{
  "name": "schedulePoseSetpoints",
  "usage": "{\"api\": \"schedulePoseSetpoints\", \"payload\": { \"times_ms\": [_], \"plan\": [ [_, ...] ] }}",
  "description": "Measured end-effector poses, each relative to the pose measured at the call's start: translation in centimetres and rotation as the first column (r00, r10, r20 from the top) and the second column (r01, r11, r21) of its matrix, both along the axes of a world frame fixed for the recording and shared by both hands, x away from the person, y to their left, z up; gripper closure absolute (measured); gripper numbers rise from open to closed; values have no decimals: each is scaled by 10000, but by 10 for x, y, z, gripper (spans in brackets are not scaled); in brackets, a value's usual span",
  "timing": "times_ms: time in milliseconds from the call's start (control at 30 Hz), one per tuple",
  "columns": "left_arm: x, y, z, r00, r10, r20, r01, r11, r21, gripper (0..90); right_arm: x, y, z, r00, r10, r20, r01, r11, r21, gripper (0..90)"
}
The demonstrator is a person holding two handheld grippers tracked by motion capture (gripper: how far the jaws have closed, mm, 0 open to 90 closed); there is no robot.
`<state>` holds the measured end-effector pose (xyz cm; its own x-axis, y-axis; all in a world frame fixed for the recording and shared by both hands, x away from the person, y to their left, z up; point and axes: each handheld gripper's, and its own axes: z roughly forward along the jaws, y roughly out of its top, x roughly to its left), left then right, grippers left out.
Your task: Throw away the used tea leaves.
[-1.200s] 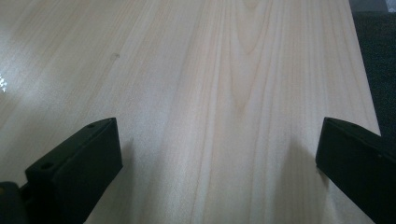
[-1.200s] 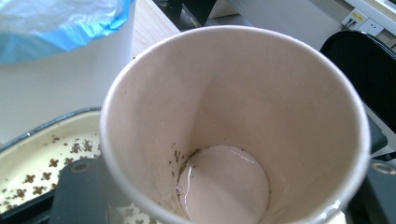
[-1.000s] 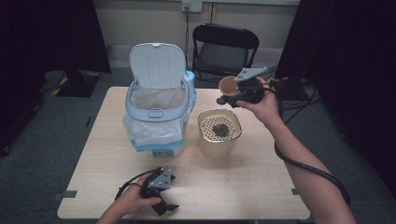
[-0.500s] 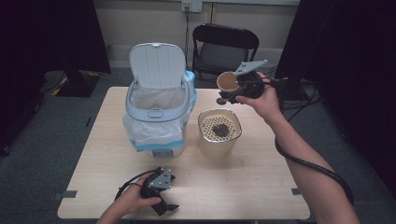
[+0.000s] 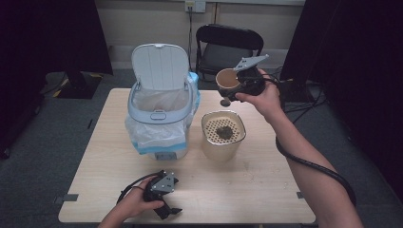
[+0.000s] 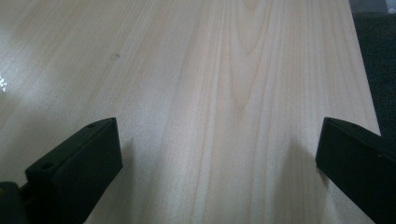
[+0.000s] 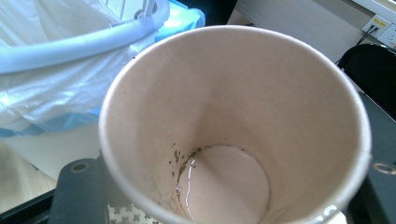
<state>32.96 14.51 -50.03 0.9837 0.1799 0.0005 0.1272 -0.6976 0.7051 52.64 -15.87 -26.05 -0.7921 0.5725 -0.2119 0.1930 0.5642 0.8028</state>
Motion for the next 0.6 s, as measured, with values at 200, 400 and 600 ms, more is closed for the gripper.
{"api": "schedulePoseSetpoints", "payload": {
  "times_ms": [200, 400, 600],
  "plan": [
    [0, 0, 0, 10000, 5, -2, -5, 10000, -2, 0, 1, 6, 5, 10000, 24, -70, -23, 9999, 120, 275],
    [0, 0, 0, 10000, 3, -7, -3, 10000, 1, 0, 2, 11, 9, 9997, -31, -249, 35, 9999, 150, 275],
    [0, 0, 0, 10000, 3, -3, -3, 10000, 2, 0, 2, 18, 15, 9996, 72, -289, -66, 9998, 200, 275]
  ]
}}
